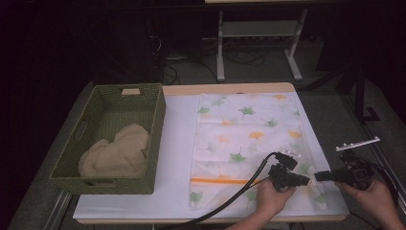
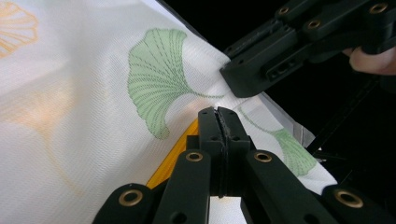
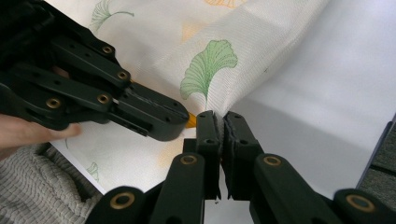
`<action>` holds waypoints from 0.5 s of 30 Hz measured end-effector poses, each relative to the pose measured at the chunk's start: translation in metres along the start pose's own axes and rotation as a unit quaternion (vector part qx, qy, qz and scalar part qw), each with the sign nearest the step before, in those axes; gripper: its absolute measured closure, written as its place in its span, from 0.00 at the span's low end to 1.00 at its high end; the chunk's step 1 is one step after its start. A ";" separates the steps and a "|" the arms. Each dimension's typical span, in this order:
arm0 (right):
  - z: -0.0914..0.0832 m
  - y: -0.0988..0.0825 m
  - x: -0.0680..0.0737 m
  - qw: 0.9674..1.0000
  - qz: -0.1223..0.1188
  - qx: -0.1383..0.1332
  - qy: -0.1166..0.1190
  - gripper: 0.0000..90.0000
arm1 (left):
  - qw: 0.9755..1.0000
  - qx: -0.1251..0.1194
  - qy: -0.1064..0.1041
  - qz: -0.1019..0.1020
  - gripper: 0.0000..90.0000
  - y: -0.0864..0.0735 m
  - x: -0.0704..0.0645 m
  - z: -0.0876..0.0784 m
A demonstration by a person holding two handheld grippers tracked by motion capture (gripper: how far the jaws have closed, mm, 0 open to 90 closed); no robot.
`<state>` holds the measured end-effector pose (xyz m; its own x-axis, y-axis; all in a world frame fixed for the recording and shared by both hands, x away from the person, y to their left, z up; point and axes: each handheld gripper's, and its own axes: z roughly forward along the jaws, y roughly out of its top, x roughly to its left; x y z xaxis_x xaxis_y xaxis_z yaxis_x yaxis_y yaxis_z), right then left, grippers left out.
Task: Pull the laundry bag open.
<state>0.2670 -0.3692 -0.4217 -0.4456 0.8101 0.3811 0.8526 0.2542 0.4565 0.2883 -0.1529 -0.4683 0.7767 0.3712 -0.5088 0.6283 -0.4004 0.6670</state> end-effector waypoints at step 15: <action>-0.001 -0.001 0.001 1.000 -0.002 -0.004 0.001 0.95 | 1.000 0.015 0.012 -0.002 0.94 -0.001 -0.002 0.009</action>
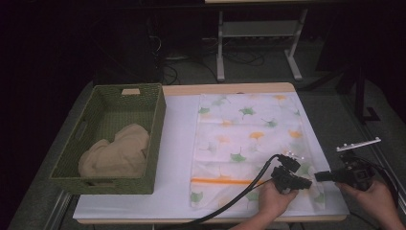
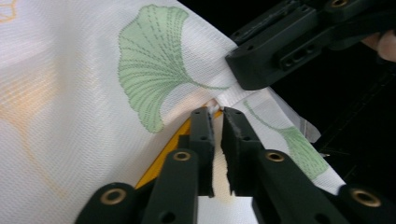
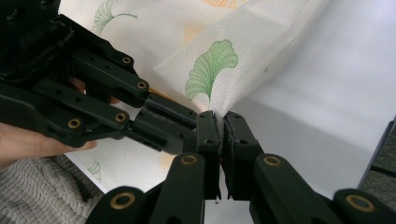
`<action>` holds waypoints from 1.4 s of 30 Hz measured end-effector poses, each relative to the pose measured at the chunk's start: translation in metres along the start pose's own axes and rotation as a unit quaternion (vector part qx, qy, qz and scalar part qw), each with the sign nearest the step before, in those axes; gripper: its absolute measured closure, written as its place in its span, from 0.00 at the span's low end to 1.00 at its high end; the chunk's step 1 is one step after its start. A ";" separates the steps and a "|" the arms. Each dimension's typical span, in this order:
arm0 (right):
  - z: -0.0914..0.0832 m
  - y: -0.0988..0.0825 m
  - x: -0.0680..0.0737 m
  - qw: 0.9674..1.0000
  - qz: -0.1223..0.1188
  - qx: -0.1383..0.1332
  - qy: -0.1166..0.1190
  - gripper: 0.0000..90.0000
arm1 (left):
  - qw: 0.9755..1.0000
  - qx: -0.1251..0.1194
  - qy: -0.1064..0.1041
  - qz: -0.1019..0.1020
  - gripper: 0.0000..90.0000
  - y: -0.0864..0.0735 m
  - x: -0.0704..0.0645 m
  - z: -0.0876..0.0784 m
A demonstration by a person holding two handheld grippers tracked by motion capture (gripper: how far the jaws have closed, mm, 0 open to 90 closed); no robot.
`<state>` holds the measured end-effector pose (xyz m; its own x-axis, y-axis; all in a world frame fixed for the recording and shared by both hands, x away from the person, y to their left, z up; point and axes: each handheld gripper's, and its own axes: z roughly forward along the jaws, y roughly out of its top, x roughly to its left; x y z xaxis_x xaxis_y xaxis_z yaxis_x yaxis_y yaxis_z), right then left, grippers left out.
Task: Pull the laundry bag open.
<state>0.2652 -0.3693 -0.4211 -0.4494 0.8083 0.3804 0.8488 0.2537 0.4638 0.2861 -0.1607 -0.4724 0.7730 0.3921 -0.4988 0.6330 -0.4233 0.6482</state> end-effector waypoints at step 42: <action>0.009 -0.008 -0.009 1.000 0.019 0.016 0.001 0.88 | 0.999 0.020 0.020 0.018 1.00 0.002 -0.006 0.004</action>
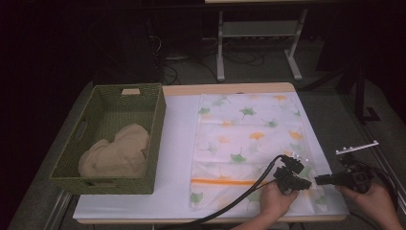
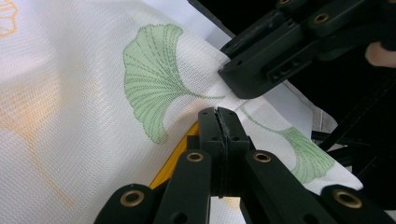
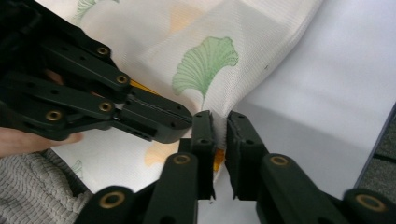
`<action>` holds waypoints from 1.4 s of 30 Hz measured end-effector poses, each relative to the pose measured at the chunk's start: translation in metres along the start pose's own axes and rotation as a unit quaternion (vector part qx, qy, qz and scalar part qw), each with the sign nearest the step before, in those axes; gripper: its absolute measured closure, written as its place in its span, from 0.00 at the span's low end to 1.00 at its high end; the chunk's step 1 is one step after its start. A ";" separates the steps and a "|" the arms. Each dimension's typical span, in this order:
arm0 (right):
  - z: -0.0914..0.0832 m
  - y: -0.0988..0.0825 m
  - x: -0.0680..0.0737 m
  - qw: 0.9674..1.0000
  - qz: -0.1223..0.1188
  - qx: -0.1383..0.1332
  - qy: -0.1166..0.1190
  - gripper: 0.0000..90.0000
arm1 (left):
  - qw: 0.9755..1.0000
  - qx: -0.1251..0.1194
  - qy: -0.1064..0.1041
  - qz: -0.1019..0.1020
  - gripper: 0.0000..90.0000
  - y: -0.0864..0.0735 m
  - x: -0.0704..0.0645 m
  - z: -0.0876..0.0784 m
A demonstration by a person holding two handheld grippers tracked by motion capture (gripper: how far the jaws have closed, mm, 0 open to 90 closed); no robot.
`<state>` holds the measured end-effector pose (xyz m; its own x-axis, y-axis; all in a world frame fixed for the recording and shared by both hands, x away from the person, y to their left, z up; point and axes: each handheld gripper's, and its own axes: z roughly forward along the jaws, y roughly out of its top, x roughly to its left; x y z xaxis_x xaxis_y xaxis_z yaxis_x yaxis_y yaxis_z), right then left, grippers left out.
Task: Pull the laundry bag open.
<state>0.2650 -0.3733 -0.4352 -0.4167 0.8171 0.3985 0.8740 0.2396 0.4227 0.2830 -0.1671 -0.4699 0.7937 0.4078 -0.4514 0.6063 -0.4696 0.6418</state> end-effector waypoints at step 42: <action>-0.001 0.006 0.004 1.000 -0.010 0.012 -0.014 0.95 | 1.000 0.010 0.005 -0.005 1.00 -0.006 0.014 -0.041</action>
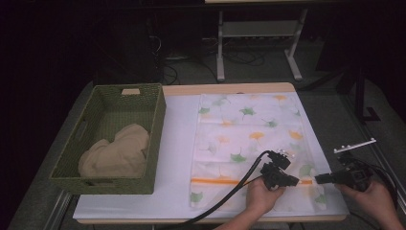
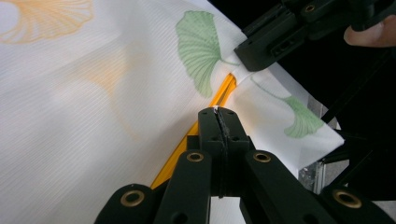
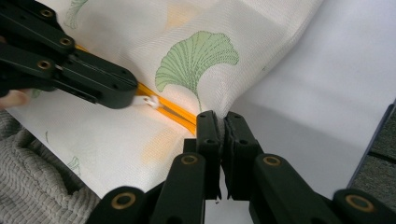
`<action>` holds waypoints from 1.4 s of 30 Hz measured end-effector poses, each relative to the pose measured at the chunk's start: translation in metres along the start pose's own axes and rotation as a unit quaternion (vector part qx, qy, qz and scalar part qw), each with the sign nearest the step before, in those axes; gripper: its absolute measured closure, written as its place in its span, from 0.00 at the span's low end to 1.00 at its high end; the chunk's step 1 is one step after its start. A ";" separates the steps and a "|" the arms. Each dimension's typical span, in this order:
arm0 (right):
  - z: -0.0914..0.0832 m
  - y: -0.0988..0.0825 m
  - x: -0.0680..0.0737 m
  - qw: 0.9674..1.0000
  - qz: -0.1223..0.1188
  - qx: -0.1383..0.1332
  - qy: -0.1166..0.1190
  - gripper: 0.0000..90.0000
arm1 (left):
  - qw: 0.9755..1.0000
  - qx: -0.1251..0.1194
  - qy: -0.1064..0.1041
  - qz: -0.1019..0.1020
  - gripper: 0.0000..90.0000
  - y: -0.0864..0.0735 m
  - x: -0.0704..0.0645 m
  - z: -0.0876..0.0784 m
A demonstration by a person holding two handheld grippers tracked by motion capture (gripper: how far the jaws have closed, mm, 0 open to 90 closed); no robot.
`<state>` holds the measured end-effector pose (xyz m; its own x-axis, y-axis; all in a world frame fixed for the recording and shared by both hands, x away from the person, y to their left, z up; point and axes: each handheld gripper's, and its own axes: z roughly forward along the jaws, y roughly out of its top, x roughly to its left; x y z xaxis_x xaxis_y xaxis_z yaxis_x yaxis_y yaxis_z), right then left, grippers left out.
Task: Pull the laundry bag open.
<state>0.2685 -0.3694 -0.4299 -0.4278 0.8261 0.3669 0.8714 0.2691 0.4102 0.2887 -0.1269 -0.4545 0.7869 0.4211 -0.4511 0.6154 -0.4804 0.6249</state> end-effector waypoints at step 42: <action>0.005 0.008 -0.001 1.000 0.003 0.010 -0.017 0.95 | 0.999 -0.012 0.032 -0.018 1.00 -0.029 0.026 -0.060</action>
<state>0.2770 -0.3656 -0.4306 -0.4149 0.8436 0.3410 0.8787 0.2741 0.3909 0.2887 -0.0554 -0.4462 0.7588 0.4866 -0.4328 0.6417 -0.4455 0.6243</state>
